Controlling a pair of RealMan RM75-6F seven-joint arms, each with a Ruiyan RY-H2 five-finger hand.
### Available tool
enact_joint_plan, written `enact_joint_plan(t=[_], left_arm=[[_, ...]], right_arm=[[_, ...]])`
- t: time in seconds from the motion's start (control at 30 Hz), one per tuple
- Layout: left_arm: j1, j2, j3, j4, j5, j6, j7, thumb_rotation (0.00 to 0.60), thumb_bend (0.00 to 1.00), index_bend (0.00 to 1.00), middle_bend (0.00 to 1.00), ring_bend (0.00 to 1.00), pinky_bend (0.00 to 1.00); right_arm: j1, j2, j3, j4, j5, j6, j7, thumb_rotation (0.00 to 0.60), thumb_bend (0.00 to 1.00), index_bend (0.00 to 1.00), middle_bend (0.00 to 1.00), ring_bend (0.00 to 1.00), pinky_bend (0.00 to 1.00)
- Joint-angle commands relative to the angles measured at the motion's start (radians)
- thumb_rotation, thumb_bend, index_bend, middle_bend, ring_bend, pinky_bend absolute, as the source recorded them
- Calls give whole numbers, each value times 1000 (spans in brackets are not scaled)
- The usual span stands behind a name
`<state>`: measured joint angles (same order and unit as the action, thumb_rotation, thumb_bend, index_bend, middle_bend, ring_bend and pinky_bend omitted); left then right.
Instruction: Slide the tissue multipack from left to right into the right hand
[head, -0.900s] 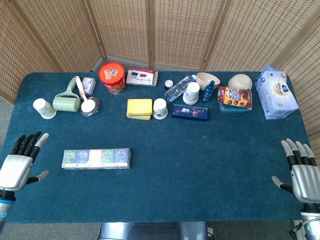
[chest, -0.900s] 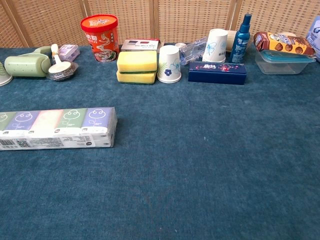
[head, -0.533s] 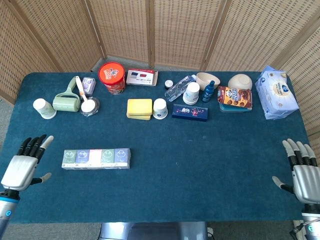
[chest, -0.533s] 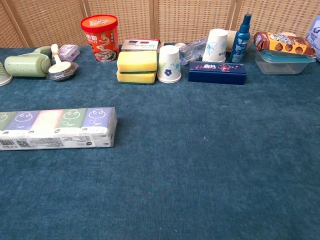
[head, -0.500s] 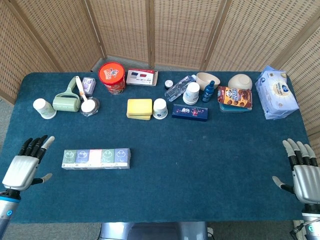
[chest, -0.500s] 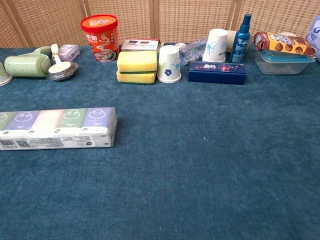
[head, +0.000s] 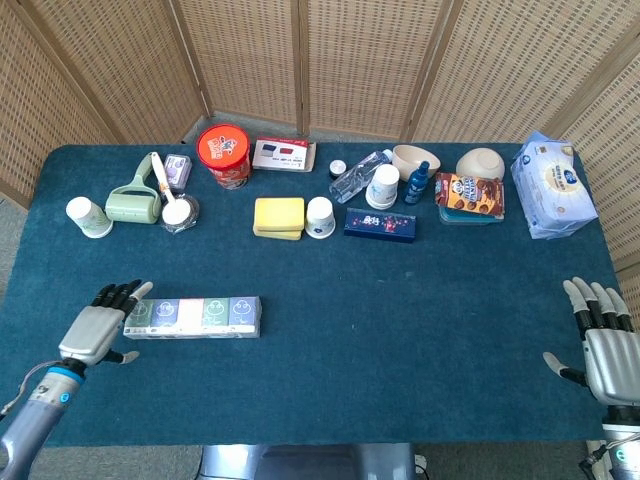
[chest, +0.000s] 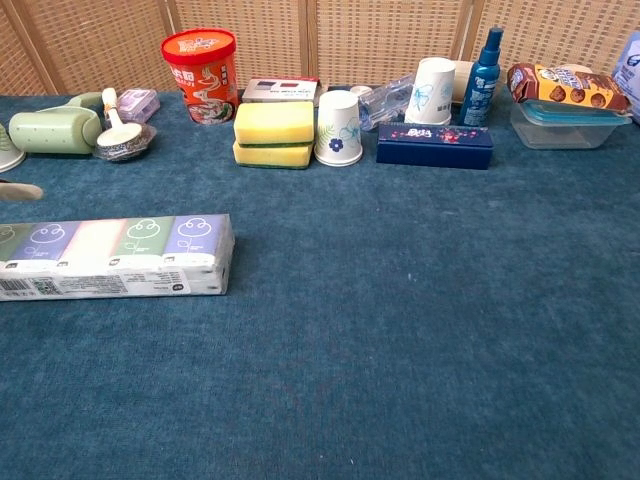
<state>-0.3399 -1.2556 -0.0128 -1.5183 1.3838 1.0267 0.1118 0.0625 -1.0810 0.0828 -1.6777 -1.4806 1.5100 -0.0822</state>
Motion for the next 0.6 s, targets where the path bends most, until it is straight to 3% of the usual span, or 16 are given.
enact_joint_plan(t=[0.03, 0.13, 0.2, 0.27, 0.4, 0.5, 0.6], left_arm=[[-28, -23, -13, 3, -37, -42, 20, 600, 0, 0, 0, 0, 0], [-42, -44, -22, 13, -73, -66, 41, 600, 0, 0, 0, 0, 1], [-50, -60, -28, 23, -95, -75, 54, 600, 0, 40, 32, 13, 53], [-52, -76, -35, 32, -112, -67, 76, 600, 0, 140, 136, 68, 157], [-48, -104, -47, 39, -142, -37, 112, 600, 0, 377, 393, 280, 390], [-43, -124, -50, 48, -159, -9, 151, 600, 0, 458, 472, 364, 477], [-40, -140, -54, 46, -170, 13, 171, 600, 0, 472, 488, 389, 487]], right_arm=[[-1, 1, 2, 1, 4, 0, 2, 600, 0, 0, 0, 0, 0], [-2, 3, 5, 3, 10, 0, 9, 600, 0, 0, 0, 0, 0], [-2, 5, 5, 4, 12, 0, 14, 600, 0, 0, 0, 0, 0], [-3, 6, 6, 5, 13, 0, 18, 600, 0, 0, 0, 0, 0], [-3, 7, 6, 5, 11, -1, 21, 600, 0, 0, 0, 0, 0], [-2, 7, 5, 5, 9, -2, 23, 600, 0, 0, 0, 0, 0], [-2, 7, 4, 5, 6, -2, 23, 600, 0, 0, 0, 0, 0]])
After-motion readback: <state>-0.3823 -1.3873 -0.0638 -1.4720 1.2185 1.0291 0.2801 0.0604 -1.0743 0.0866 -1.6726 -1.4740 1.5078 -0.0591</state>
